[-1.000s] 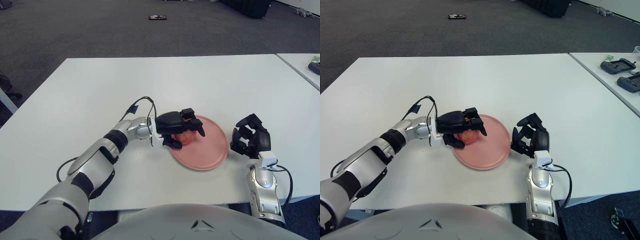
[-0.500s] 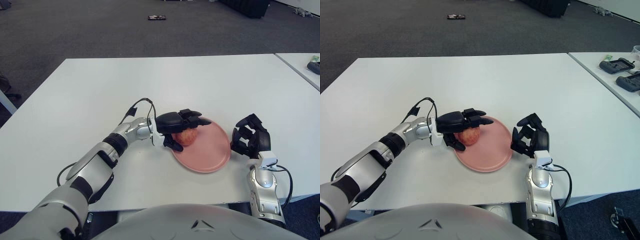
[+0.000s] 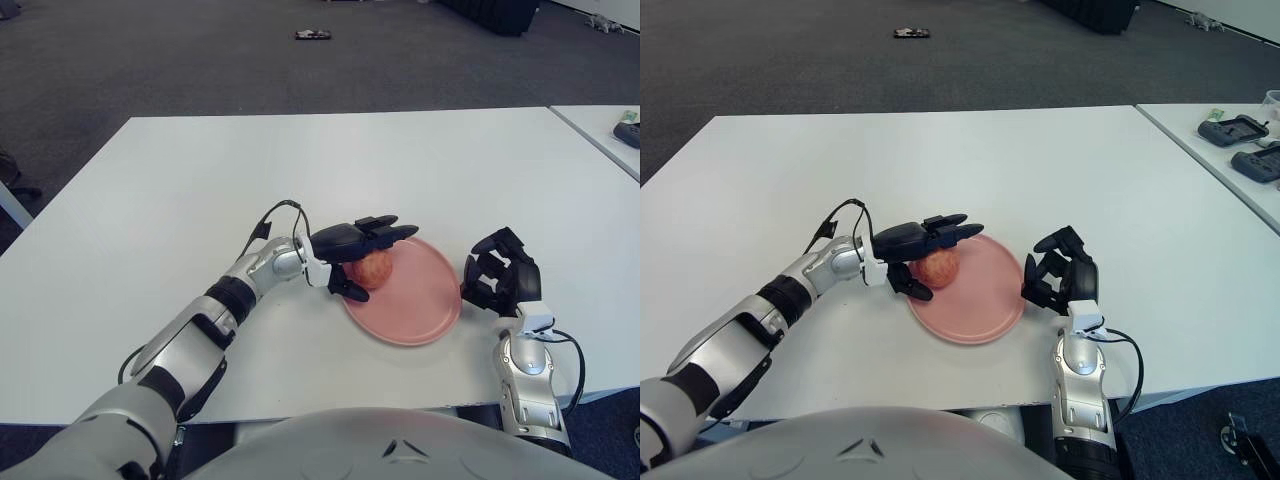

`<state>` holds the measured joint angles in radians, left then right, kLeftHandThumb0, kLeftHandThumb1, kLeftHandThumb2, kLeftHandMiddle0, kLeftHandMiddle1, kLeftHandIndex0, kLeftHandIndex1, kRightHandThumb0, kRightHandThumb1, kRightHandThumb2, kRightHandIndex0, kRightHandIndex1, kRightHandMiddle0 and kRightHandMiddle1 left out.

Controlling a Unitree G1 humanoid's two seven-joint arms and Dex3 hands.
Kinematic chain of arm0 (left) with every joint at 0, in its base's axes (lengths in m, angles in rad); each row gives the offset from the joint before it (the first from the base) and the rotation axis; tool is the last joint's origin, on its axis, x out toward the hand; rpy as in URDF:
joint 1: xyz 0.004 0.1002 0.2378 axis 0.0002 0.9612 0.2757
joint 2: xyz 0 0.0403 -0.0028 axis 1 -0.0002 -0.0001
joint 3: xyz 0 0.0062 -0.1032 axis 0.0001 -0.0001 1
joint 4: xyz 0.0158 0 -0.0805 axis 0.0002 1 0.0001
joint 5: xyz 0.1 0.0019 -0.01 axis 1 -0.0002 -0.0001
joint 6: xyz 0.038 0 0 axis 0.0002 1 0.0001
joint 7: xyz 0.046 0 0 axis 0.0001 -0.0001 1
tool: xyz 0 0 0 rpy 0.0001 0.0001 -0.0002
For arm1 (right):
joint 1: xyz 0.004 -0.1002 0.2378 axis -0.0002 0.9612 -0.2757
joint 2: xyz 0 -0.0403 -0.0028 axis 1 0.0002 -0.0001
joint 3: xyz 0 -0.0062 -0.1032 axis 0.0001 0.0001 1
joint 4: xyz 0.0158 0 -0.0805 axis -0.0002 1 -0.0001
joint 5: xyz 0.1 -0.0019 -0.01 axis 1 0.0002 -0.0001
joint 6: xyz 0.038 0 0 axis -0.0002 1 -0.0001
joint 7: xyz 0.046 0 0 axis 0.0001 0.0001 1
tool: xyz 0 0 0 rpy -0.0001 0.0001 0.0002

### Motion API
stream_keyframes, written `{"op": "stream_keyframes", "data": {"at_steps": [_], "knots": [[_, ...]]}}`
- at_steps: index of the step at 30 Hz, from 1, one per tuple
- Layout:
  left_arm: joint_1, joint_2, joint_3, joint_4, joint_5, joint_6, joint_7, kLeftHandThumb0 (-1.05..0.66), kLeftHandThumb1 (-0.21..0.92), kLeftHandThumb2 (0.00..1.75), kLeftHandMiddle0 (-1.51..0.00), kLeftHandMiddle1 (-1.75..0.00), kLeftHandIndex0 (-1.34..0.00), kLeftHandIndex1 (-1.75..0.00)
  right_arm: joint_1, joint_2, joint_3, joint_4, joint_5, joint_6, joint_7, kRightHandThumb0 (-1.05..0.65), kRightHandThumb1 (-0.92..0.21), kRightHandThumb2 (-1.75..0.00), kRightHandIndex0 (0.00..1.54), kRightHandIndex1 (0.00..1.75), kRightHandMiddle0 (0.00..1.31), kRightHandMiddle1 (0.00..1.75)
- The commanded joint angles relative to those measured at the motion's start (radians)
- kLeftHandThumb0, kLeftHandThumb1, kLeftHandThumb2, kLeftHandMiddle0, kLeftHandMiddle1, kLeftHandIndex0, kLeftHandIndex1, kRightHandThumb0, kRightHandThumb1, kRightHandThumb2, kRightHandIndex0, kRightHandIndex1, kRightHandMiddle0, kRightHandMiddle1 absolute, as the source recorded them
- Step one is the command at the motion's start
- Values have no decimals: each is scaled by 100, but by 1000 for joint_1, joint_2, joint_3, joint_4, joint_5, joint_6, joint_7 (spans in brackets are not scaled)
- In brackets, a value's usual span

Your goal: Put the apple into the plate.

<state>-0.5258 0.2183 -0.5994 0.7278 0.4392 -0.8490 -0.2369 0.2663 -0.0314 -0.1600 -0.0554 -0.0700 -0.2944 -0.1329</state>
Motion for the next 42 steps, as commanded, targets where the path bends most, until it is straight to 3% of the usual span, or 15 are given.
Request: {"op": "stream_keyframes", "data": {"at_steps": [1, 9, 14, 23, 34, 42], "knots": [[43, 19, 17, -26, 4, 51, -29, -76, 37, 90, 0, 0, 0, 0, -7, -1, 0, -18, -9, 16, -5, -46, -38, -125, 97, 175, 56, 175], [80, -7, 90, -61, -119, 97, -79, -77, 36, 91, 0, 0, 0, 0, -6, -3, 2, -21, -9, 19, -5, -46, -36, -127, 99, 175, 57, 175], [92, -41, 181, -27, -295, 114, -153, -79, 37, 92, 0, 0, 0, 0, -6, -6, 3, -21, -9, 15, 0, -46, -36, -127, 99, 175, 58, 175], [139, -91, 285, -53, -441, 141, -203, -83, 39, 91, 0, 0, 0, 0, -3, -12, 4, -18, -18, 5, 0, -47, -36, -127, 100, 175, 58, 175], [204, -108, 392, -121, -469, 135, -159, -94, 53, 78, 0, 0, 0, 0, -6, -14, 2, -13, -7, 1, 14, -46, -37, -127, 100, 175, 57, 175], [216, -147, 446, -97, -459, 76, -98, -100, 59, 72, 0, 0, 0, 0, -9, -19, 0, -3, -5, -12, 21, -46, -38, -126, 99, 175, 56, 175]]}}
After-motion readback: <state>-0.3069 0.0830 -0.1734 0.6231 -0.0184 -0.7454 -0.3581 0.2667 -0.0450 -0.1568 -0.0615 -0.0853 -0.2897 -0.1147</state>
